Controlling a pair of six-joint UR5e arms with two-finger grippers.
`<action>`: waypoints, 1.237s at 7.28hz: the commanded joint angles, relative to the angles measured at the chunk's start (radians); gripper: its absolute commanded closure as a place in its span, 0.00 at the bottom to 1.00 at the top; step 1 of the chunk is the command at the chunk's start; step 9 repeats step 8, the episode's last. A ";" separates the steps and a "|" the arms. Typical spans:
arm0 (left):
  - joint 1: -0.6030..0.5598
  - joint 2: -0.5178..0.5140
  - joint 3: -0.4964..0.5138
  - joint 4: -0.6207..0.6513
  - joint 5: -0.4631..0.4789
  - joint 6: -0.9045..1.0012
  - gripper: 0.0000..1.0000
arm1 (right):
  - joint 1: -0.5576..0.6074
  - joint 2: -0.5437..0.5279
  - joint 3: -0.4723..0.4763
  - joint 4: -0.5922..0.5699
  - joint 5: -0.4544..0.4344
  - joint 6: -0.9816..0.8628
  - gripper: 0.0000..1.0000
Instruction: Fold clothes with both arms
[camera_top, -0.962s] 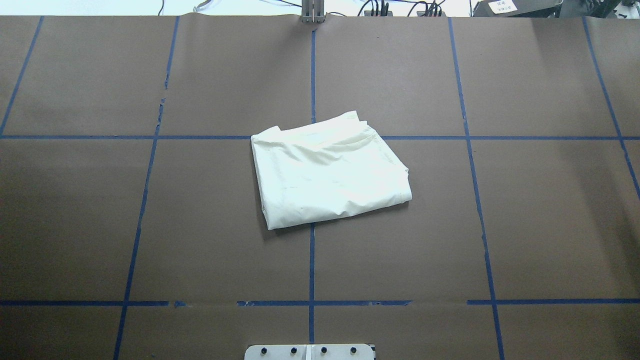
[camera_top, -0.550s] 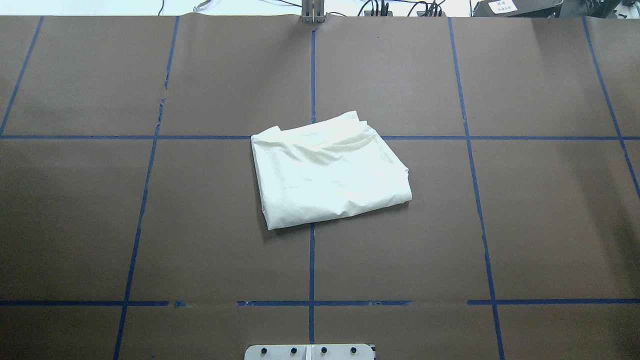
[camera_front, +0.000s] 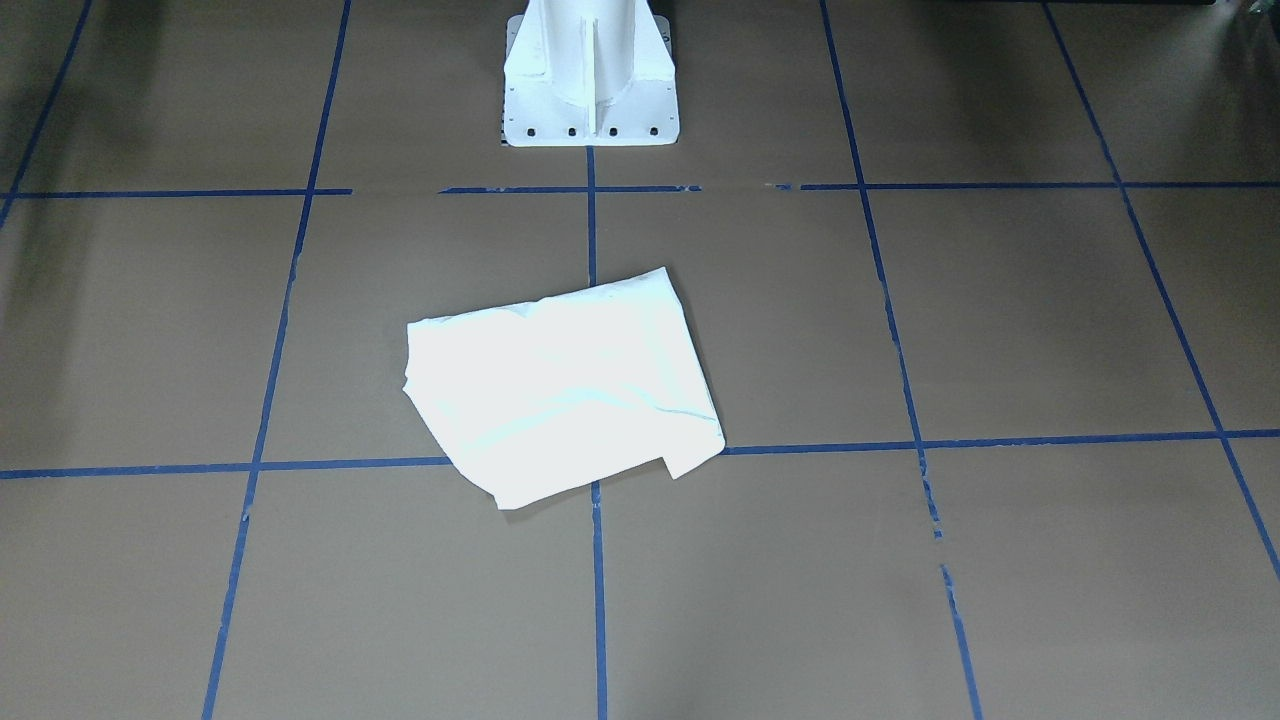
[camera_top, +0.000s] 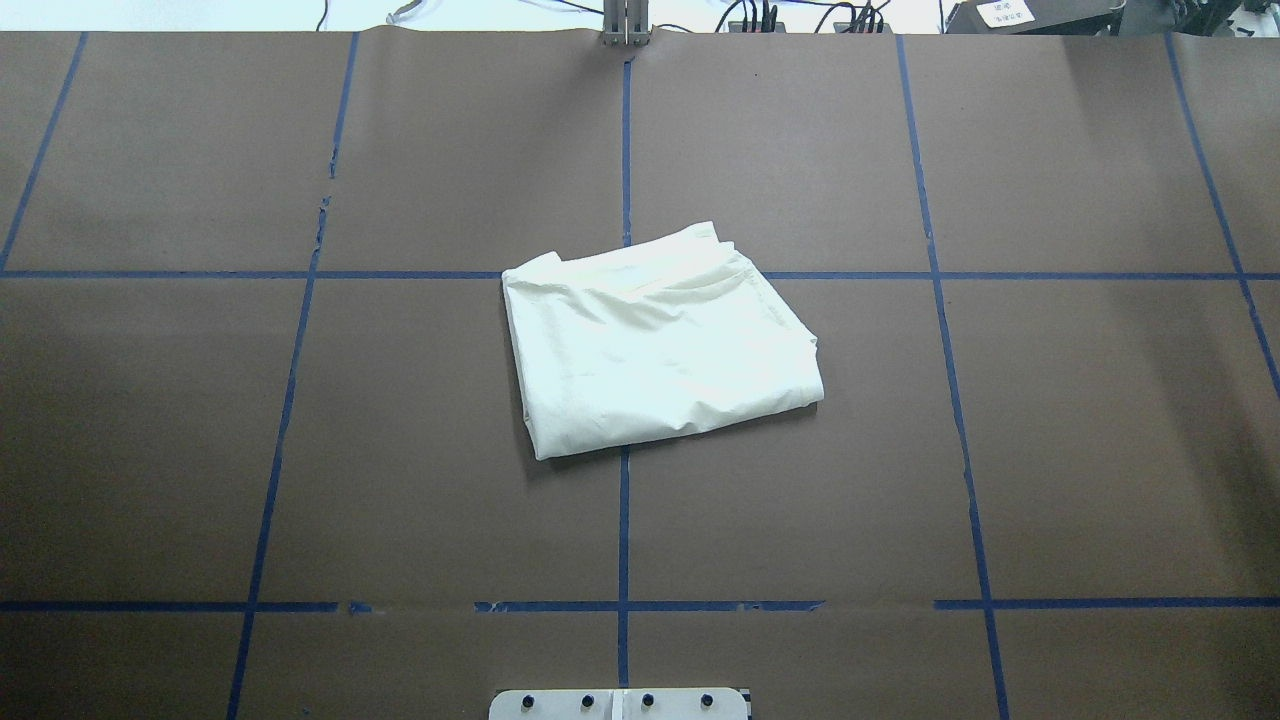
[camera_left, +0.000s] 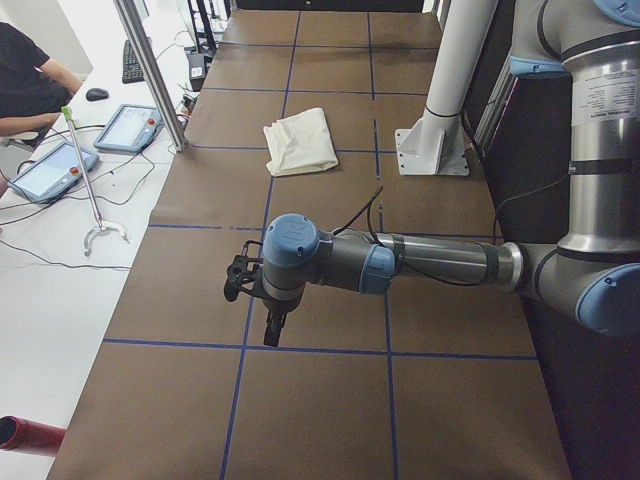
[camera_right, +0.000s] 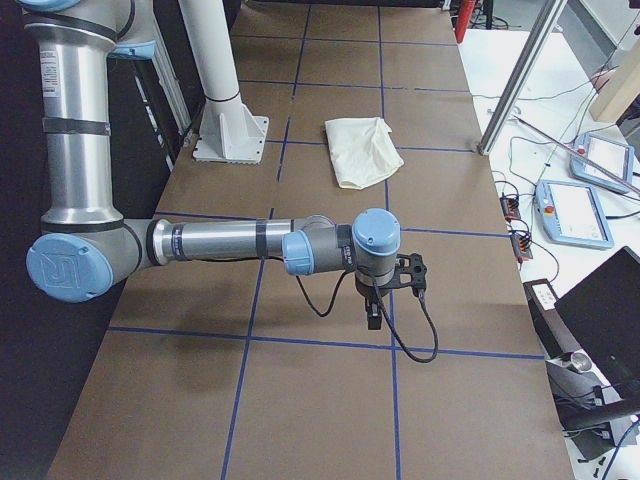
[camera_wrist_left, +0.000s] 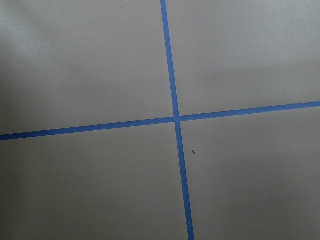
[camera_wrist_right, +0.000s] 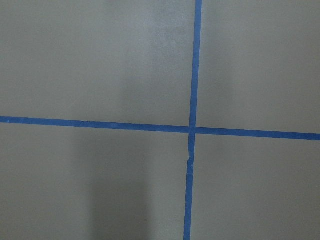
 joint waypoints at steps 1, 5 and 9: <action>0.012 -0.025 0.005 0.041 0.053 0.001 0.00 | -0.002 -0.003 -0.011 -0.001 -0.002 0.000 0.00; 0.012 -0.020 0.000 0.044 0.041 0.001 0.00 | -0.029 -0.002 -0.008 0.000 0.000 0.000 0.00; 0.012 -0.020 -0.003 0.045 0.041 0.001 0.00 | -0.044 -0.002 -0.011 0.000 -0.003 0.000 0.00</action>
